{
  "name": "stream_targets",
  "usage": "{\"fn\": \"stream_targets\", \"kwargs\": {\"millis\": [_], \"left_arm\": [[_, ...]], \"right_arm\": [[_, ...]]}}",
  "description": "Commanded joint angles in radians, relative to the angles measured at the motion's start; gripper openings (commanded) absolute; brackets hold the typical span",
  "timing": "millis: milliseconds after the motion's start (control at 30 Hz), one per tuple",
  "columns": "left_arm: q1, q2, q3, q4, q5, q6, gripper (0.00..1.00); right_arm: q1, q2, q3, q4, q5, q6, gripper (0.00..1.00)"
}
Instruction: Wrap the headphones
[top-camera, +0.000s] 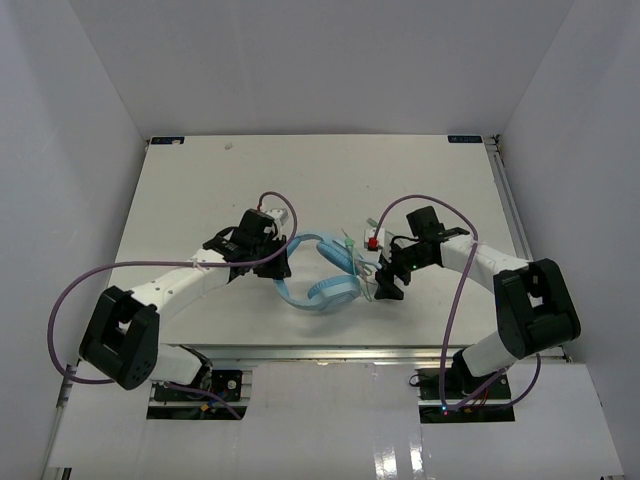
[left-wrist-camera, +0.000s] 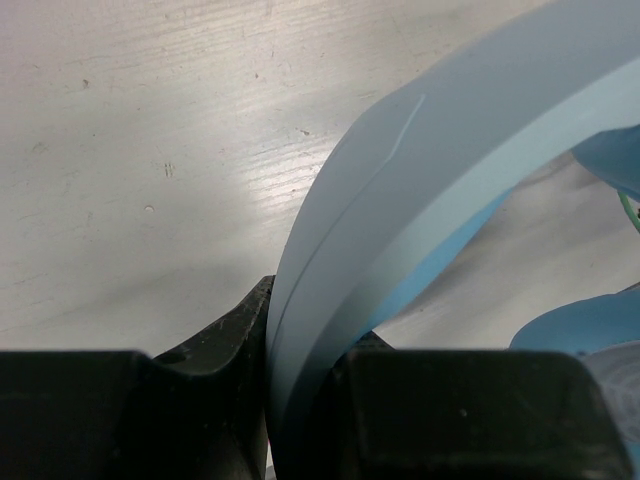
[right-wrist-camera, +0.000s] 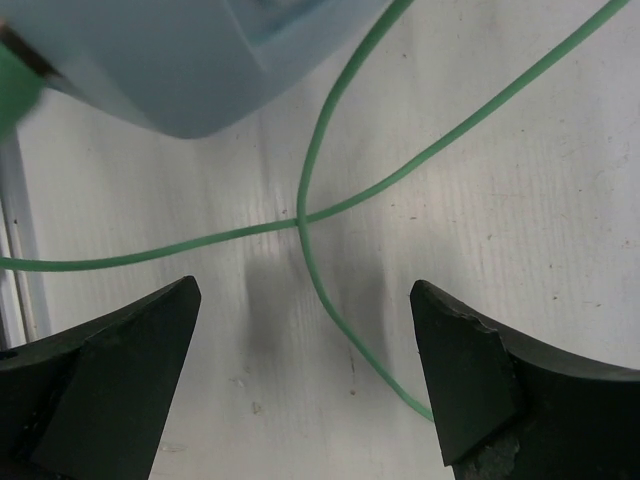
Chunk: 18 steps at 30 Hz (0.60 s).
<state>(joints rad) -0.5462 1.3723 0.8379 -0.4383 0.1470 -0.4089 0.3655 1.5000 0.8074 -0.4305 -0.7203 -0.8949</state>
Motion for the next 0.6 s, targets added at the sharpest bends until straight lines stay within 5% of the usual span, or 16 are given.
{"fn": "stream_targets", "kwargs": {"millis": [0, 333, 400, 567], "left_arm": [[0.0, -0.081, -0.006, 0.079, 0.063, -0.033, 0.0], [0.0, -0.113, -0.026, 0.099, 0.08, -0.047, 0.0], [0.0, -0.123, -0.032, 0.102, 0.083, -0.052, 0.0], [0.001, -0.146, -0.043, 0.109, 0.088, -0.063, 0.0]], "right_arm": [[0.023, 0.034, 0.018, 0.036, 0.028, -0.065, 0.91], [0.078, 0.078, 0.016, 0.101, 0.087, -0.127, 0.72], [0.077, 0.096, 0.028, 0.1, 0.059, -0.13, 0.53], [0.076, 0.11, 0.033, 0.086, -0.013, -0.125, 0.26]]}}
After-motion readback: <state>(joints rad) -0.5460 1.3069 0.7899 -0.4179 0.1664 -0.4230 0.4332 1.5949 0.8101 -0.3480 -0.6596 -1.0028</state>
